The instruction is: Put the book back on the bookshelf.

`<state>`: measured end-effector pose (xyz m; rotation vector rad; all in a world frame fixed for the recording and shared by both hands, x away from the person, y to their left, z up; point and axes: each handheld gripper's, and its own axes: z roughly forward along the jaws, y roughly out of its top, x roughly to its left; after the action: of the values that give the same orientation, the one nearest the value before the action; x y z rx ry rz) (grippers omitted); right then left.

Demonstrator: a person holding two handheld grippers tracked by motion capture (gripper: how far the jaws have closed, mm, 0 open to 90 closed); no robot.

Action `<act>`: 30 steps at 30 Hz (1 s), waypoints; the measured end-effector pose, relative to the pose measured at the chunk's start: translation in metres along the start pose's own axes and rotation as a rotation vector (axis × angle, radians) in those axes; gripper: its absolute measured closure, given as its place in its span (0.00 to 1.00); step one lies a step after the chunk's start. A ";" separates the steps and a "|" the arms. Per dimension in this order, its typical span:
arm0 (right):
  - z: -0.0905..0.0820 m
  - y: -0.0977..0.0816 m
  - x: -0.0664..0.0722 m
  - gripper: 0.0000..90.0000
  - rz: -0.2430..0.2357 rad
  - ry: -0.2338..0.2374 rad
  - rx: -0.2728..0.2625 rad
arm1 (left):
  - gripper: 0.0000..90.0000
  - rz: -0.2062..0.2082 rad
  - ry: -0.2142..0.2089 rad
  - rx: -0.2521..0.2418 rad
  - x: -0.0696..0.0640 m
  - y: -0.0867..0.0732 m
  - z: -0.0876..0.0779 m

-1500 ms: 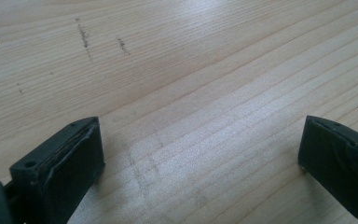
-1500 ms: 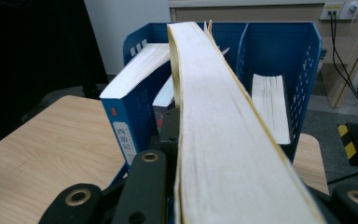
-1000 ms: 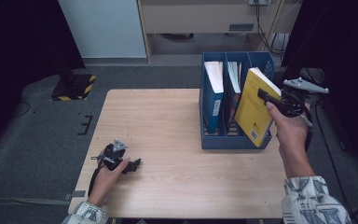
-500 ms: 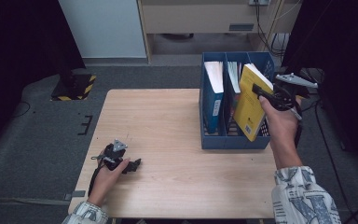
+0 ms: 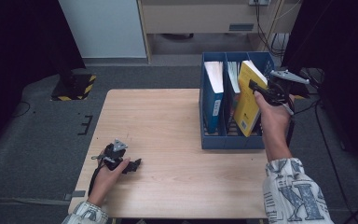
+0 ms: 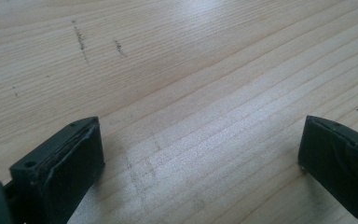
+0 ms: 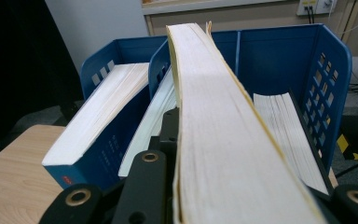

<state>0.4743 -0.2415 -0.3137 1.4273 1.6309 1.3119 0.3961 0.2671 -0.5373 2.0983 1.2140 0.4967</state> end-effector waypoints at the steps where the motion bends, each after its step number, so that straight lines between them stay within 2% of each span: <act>1: 0.001 -0.001 -0.001 0.83 0.008 -0.003 0.000 | 0.00 0.000 0.000 0.000 0.000 0.000 0.000; 8: 0.010 -0.006 -0.007 0.83 0.070 -0.009 -0.007 | 0.00 0.002 -0.001 0.000 0.000 0.000 0.000; 14: 0.014 -0.007 -0.009 0.83 0.080 -0.013 -0.016 | 0.00 0.004 -0.002 0.001 0.000 0.000 0.000; 19: 0.018 -0.008 -0.013 0.83 0.110 -0.022 -0.024 | 0.00 0.001 -0.003 0.000 0.000 0.000 0.000; 30: 0.027 -0.010 -0.013 0.83 0.095 -0.041 -0.030 | 0.00 0.002 -0.006 0.001 -0.001 0.001 0.001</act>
<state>0.4982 -0.2456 -0.3346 1.5200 1.5278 1.3452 0.3967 0.2662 -0.5373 2.1012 1.2090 0.4911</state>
